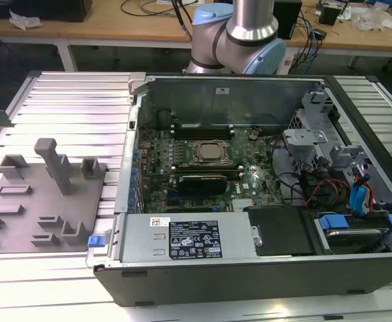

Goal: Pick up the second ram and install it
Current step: 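Pick up the second ram and move it above second insertion slot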

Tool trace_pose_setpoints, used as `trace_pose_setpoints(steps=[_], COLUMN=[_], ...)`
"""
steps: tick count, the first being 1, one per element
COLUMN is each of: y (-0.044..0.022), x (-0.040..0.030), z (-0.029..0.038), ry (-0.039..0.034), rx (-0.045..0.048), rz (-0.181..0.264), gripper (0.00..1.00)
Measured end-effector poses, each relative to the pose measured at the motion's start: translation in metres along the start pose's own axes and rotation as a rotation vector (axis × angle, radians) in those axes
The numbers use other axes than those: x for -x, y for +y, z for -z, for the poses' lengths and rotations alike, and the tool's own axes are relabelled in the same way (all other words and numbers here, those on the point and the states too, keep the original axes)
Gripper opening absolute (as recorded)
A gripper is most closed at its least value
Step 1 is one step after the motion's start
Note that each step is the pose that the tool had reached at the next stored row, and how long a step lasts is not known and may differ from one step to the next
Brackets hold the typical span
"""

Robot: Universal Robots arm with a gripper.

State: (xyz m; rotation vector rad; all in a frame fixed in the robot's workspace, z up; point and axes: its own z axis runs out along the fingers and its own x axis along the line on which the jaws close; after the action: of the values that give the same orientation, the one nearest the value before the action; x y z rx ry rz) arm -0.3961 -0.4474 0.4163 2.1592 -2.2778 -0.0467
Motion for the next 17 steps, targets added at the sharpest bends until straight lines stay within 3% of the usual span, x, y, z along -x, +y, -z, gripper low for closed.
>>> trace_pose_setpoints(steps=[4, 6, 14, 16, 17], y=[0.0000, -0.0039, -0.0417, -0.0482, -0.0567], x=[0.0000, 0.0002, 0.0022, 0.0025, 0.0030], z=[0.0002, 0.0003, 0.0011, 0.0012, 0.0015], ry=[0.0002, 0.0016, 0.0020, 0.0020, 0.0021], rx=[0.0001, 0.0002, 0.0000, 0.0000, 0.0001], rz=[0.001, 0.001, 0.000, 0.001, 0.000], gripper=[0.14, 0.14, 0.14, 0.14, 0.14])
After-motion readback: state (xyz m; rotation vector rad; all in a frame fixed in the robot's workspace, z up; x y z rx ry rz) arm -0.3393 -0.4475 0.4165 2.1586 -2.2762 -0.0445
